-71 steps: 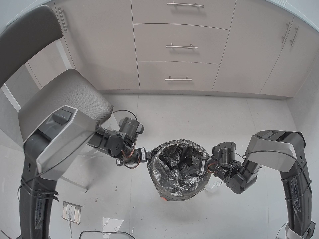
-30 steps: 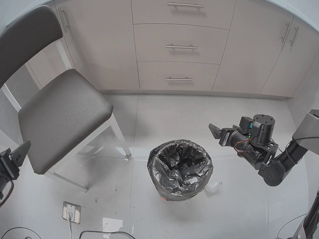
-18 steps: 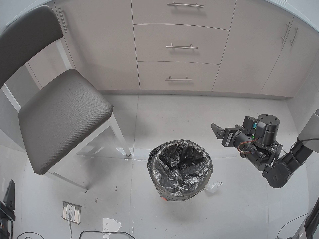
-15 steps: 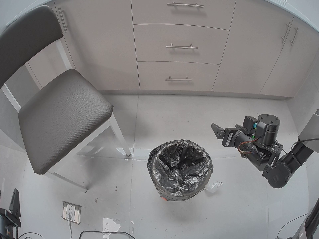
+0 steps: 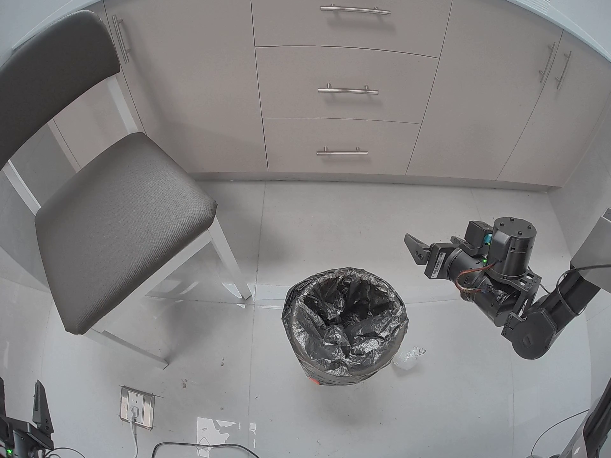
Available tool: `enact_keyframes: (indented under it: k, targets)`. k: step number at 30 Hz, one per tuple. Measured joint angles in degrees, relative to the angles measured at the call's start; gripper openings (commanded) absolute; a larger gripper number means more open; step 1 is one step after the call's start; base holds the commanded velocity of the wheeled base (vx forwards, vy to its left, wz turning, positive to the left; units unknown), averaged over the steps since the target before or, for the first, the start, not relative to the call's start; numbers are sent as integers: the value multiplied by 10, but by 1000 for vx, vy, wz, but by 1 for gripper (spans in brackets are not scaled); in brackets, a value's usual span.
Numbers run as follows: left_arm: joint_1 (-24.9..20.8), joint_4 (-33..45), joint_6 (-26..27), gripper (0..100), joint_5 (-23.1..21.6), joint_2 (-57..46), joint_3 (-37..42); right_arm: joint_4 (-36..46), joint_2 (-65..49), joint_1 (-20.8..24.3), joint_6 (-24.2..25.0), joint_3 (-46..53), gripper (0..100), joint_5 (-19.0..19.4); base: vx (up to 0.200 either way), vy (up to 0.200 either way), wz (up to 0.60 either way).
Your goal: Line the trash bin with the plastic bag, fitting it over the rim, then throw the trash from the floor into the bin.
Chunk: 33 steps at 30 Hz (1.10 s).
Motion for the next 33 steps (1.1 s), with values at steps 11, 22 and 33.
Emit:
enact_keyframes:
  k: [11, 22, 33]
  targets:
    - [-1, 2, -5, 100, -146, -10, 0, 4, 12, -13, -31, -30, 100, -3, 0, 0, 0]
    - [-1, 2, -5, 100, -161, -10, 0, 56, 74, -28, -75, -152, 100, -21, 0, 0, 0]
    - [-1, 1, 1, 100, -136, -10, 0, 156, 168, -43, -94, -319, 100, -26, 0, 0, 0]
